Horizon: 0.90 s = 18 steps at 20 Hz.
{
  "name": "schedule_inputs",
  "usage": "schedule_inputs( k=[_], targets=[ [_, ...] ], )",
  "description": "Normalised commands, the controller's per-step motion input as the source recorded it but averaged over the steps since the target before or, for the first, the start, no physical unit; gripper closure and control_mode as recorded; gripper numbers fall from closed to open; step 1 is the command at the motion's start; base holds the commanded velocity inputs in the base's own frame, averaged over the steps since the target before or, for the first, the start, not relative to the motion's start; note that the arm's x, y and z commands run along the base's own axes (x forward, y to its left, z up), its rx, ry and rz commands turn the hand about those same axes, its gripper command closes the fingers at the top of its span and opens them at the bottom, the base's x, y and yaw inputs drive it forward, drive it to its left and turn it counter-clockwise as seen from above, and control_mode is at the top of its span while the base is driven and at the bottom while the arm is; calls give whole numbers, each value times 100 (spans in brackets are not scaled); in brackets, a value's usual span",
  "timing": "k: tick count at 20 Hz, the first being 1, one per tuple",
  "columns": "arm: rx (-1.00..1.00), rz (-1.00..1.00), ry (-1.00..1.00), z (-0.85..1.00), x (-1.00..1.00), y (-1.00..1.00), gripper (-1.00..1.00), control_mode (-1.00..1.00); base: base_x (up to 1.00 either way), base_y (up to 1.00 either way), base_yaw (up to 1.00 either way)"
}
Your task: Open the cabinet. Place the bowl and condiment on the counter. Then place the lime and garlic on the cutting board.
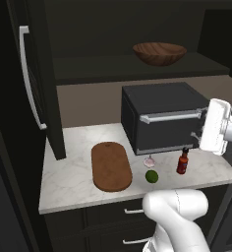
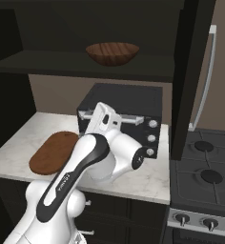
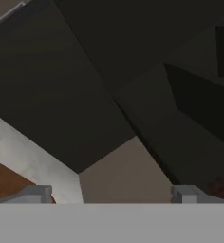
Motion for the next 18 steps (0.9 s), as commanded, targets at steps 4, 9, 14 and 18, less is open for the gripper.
schedule_inputs(
  k=[4,9,14,18],
  targets=[
    [0,0,-16,37,0,-9,-100,-100,0,0,0],
    [-1,0,-19,39,0,-5,-100,-100,0,0,0],
    [-1,1,-22,34,-6,0,-100,-100,0,0,0],
    [-4,2,-3,2,0,5,-100,-100,0,0,0]
  ],
)
